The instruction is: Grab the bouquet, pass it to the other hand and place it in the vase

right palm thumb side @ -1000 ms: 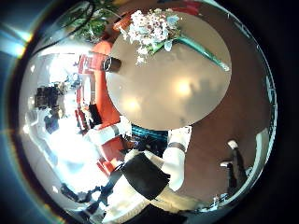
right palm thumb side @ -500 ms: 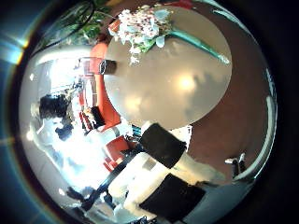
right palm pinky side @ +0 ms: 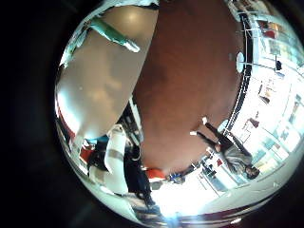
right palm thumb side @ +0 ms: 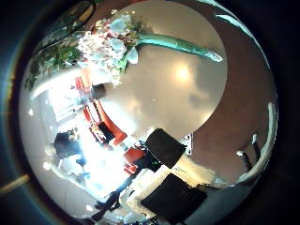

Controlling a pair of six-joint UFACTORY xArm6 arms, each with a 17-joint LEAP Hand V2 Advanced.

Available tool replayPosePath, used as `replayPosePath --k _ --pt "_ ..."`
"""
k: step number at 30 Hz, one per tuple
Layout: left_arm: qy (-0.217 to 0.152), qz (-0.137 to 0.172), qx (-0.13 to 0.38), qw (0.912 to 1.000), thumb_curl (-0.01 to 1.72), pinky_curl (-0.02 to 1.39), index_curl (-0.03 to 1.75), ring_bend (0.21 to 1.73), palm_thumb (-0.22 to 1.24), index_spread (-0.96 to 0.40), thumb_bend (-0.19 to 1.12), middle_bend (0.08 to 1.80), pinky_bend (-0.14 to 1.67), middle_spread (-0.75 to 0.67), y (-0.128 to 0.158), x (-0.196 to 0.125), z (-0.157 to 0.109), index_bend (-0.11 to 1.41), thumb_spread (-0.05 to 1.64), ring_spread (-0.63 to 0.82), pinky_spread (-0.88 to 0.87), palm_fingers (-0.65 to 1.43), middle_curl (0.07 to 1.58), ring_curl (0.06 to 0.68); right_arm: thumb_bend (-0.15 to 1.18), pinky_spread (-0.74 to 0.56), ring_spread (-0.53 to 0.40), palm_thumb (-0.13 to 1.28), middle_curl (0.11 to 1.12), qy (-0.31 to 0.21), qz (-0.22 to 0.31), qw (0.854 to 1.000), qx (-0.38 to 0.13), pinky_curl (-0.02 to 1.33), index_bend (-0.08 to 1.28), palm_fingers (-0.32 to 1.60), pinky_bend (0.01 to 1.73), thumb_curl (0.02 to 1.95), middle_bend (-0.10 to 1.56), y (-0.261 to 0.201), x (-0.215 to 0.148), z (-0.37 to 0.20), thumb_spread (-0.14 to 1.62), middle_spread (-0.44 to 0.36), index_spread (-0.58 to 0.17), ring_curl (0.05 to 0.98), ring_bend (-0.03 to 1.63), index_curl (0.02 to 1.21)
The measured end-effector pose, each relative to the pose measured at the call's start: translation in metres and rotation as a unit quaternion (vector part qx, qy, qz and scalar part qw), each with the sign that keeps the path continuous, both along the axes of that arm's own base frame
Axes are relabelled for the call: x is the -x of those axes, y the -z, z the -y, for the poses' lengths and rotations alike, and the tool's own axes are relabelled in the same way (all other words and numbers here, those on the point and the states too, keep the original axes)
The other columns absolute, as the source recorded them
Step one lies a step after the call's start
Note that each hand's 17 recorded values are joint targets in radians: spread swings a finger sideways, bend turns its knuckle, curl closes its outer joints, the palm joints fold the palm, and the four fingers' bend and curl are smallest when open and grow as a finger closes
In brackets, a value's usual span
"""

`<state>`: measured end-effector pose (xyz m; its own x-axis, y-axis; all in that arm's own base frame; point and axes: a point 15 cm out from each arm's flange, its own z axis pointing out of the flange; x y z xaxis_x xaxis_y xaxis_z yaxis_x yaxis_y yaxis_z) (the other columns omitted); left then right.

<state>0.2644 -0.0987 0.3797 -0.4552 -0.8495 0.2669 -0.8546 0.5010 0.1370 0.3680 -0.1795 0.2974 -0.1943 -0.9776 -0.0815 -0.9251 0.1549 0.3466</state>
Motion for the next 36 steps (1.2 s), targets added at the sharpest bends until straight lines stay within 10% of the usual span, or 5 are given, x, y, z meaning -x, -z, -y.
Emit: replayPosePath --k 36 --pt "-0.010 -0.029 0.000 0.9995 0.31 0.29 0.39 0.45 0.31 0.04 -0.02 0.18 0.19 0.42 0.013 -0.020 0.011 0.19 1.16 0.55 0.51 0.15 0.30 0.188 -0.02 0.21 -0.113 0.49 0.40 -0.002 -0.060 0.998 -0.007 0.21 0.20 0.45 0.37 0.37 0.35 0.137 -0.074 -0.008 1.05 -0.085 -0.311 0.250 0.72 0.36"
